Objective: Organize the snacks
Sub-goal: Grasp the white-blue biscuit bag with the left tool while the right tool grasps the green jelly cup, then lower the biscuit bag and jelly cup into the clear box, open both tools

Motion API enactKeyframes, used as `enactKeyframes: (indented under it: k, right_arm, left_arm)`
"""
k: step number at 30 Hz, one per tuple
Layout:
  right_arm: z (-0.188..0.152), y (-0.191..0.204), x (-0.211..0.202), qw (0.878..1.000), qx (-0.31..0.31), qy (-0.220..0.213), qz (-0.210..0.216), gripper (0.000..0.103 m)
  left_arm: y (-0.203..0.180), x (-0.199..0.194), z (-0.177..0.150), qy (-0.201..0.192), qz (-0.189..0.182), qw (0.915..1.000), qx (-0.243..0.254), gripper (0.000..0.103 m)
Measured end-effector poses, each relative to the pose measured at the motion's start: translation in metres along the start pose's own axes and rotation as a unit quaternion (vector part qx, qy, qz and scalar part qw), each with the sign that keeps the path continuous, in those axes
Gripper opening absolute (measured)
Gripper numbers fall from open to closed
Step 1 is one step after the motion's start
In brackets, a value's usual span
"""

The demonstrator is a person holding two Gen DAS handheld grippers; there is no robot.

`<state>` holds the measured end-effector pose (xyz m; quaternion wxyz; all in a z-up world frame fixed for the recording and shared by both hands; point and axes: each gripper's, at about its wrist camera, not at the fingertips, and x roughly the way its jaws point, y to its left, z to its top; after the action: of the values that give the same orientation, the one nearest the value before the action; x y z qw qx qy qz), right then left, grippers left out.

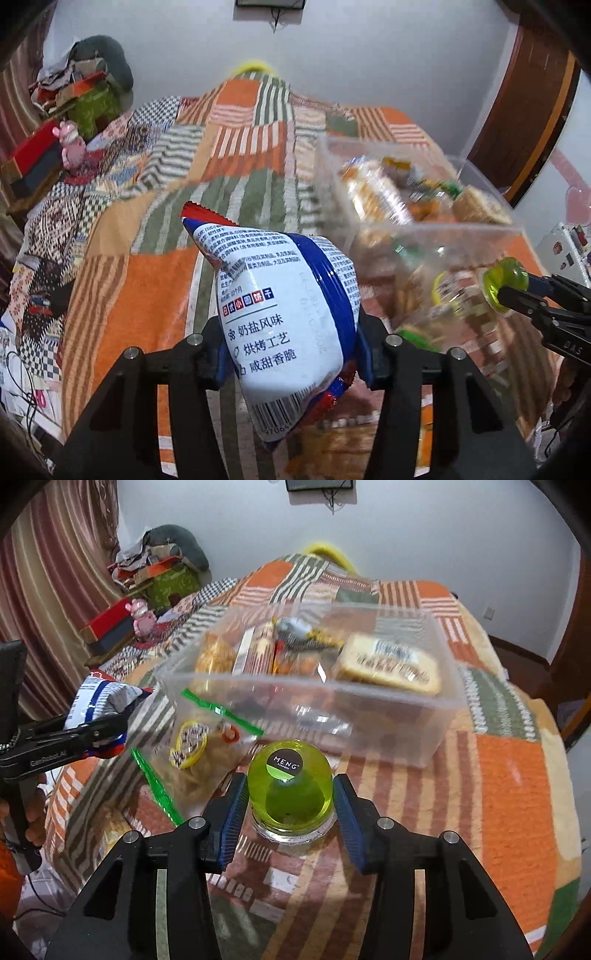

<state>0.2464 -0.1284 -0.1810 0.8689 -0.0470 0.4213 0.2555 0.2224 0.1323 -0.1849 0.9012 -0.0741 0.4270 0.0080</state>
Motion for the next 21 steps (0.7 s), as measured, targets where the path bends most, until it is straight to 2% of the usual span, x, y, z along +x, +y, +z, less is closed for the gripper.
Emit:
enactKeyframes:
  k: [9,15,21]
  right_arm:
    - [0.031,-0.006,-0.025,0.998,-0.003,-0.052,-0.018,0.044]
    - [0.053,-0.009,-0.027,0.997,-0.005,-0.076,-0.018,0.044]
    - [0.065,-0.009,-0.016,0.997,-0.012,-0.08,-0.016,0.044]
  left_arm:
    - [-0.031,-0.026,0.036,-0.053,-0.014,0.9982,0.023,0.052]
    - [-0.049,-0.022,0.06,-0.068,-0.032,0.9966,0.032,0.052]
    - [-0.068,-0.007,0.078,-0.07,-0.047,0.9954,0.047,0.052]
